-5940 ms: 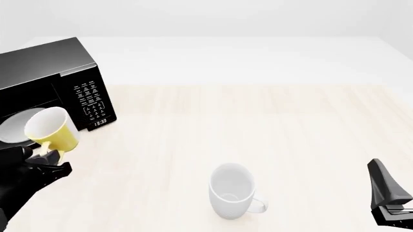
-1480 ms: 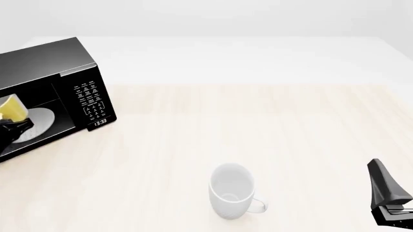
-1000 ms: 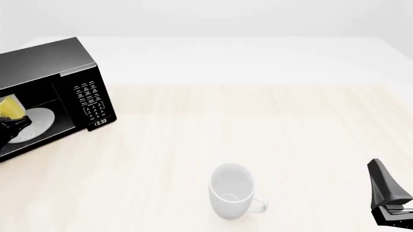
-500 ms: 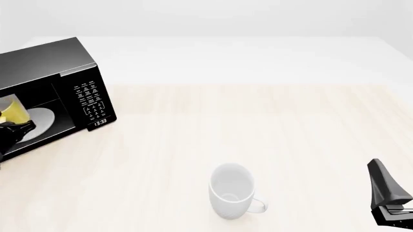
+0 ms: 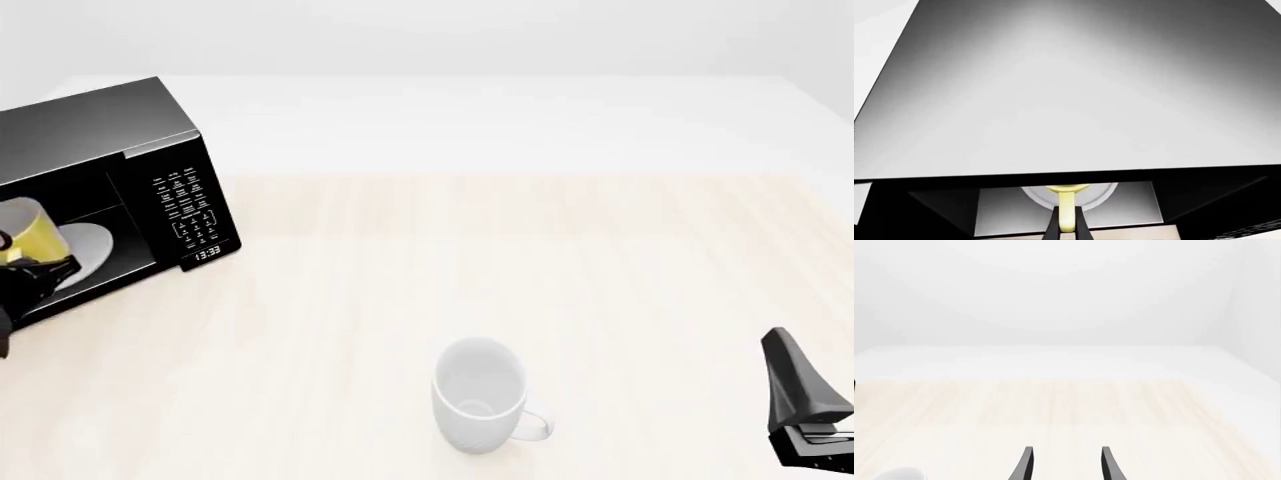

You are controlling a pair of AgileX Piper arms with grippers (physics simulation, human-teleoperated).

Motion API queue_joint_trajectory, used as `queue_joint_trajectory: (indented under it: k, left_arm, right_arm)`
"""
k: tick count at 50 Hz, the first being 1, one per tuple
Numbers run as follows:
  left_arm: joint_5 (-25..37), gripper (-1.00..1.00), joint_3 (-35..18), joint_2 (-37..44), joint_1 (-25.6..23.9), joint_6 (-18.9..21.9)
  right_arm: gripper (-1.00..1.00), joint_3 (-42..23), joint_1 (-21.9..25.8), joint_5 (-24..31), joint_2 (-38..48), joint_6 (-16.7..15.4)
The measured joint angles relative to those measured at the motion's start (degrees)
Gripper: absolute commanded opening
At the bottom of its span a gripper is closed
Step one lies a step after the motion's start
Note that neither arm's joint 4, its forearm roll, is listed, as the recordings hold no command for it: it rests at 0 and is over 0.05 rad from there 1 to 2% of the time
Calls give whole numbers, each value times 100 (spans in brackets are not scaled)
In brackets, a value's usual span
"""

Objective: Put the yellow and white mug in the microwave and close it.

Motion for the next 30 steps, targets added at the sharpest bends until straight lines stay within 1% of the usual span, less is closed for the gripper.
queue_joint_trajectory:
  k: [14, 15, 30]
  left_arm:
    - [-36, -100, -10, 73, 39, 12]
    - [-39, 100, -9, 73, 40, 12]
    - [-57, 100, -28, 133, 68, 69]
  right_arm:
    - [100, 0, -1, -4, -1, -2]
    - [100, 0, -1, -4, -1, -2]
    - [100, 0, -2, -6, -2, -2]
